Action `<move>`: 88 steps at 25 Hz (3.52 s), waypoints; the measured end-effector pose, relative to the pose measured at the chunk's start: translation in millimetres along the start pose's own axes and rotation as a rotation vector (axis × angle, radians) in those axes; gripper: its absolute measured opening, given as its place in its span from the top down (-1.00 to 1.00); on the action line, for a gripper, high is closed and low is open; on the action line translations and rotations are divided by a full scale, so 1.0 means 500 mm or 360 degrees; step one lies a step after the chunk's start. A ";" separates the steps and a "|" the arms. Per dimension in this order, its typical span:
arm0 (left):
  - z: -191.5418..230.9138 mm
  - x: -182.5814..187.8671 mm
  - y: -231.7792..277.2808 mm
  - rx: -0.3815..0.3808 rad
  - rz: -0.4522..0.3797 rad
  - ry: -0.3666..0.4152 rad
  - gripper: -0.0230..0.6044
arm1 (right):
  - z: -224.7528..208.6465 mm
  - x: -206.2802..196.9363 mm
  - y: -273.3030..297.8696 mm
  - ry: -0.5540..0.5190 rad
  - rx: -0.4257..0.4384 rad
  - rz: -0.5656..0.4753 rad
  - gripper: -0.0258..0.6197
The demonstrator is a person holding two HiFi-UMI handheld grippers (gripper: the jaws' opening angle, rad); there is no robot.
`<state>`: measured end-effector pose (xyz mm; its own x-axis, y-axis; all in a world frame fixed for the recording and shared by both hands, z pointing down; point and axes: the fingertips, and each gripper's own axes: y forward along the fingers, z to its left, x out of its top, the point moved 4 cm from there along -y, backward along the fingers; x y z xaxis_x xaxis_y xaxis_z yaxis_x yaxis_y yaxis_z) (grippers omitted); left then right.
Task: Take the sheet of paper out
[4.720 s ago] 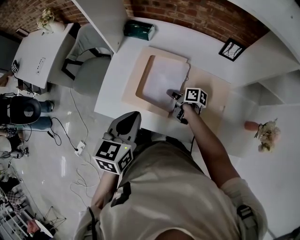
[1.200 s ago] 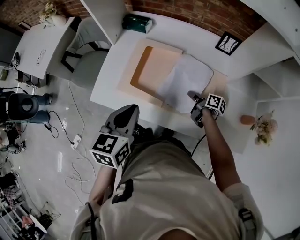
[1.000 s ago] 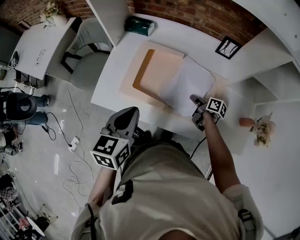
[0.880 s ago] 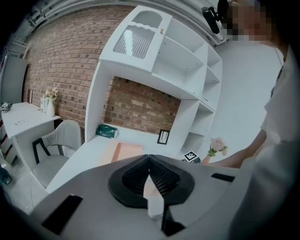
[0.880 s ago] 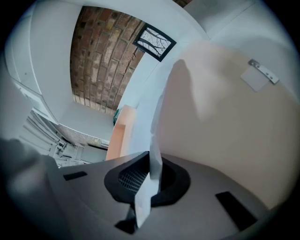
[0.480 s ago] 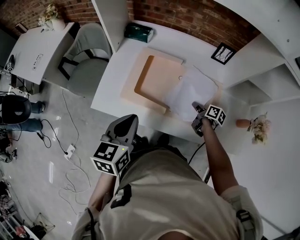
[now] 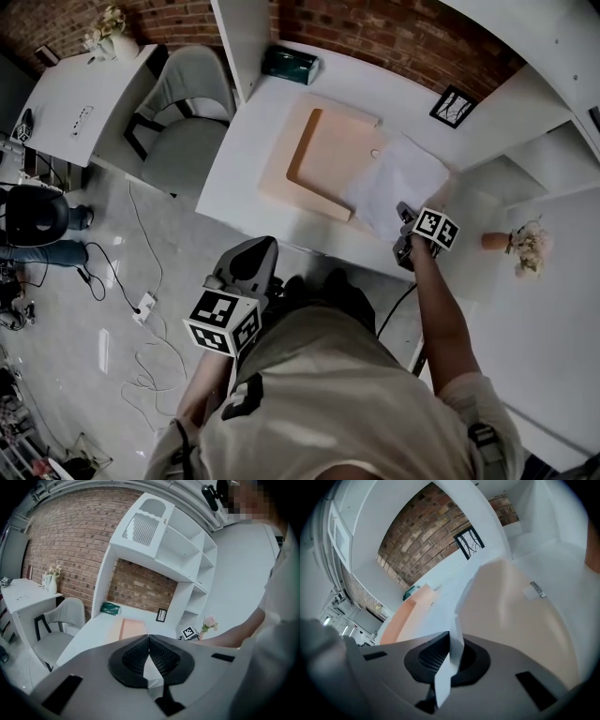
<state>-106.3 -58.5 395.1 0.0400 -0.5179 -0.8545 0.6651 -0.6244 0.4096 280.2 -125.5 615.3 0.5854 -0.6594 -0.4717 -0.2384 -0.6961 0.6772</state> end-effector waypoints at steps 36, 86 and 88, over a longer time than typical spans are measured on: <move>-0.250 -0.013 0.036 0.0085 -0.0020 0.0078 0.87 | -0.083 0.008 -0.050 0.0105 0.0230 0.0106 0.84; -0.315 -0.092 -0.085 0.0139 -0.0029 -0.0039 0.87 | -0.163 -0.033 -0.150 -0.0256 -0.0052 0.0115 0.84; -0.302 -0.088 -0.103 0.0142 -0.0057 -0.0042 0.87 | -0.162 -0.027 -0.164 -0.0270 -0.0087 0.0061 0.84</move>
<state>-29.5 84.8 363.6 -0.0028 -0.5088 -0.8609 0.5966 -0.6918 0.4069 354.6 -36.4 611.8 0.4363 -0.7268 -0.5304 -0.2130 -0.6562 0.7239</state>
